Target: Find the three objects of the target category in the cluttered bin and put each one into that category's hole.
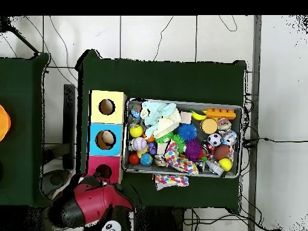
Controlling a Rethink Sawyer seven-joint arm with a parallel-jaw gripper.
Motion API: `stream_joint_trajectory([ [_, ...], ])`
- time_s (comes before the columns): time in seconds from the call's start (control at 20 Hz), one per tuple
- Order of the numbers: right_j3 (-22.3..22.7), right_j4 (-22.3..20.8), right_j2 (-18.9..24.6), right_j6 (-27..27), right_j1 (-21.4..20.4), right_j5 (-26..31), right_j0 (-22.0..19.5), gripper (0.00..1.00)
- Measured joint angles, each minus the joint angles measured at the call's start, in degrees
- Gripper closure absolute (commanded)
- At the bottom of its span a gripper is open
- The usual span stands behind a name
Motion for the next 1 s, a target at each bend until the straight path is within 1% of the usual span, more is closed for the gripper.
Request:
stream_joint_trajectory([
  [0.4, -0.34, 0.00, -1.61, 0.00, 2.62, -3.43, 0.35, 1.00],
  [0.55, -0.32, -0.01, -1.69, 0.00, 2.75, -3.57, 0.31, 1.00],
  [0.75, -0.06, -0.01, -1.00, 0.00, 1.41, -3.56, -1.02, 1.00],
  [0.8, 0.20, -0.01, -0.27, 0.00, 0.04, -3.54, -2.30, 1.00],
  [0.9, 0.37, -0.01, 0.32, 0.00, -1.26, -3.35, -3.43, 1.00],
  [1.0, 0.60, -0.03, 1.26, 0.00, -3.41, -2.70, -5.12, 1.00],
])
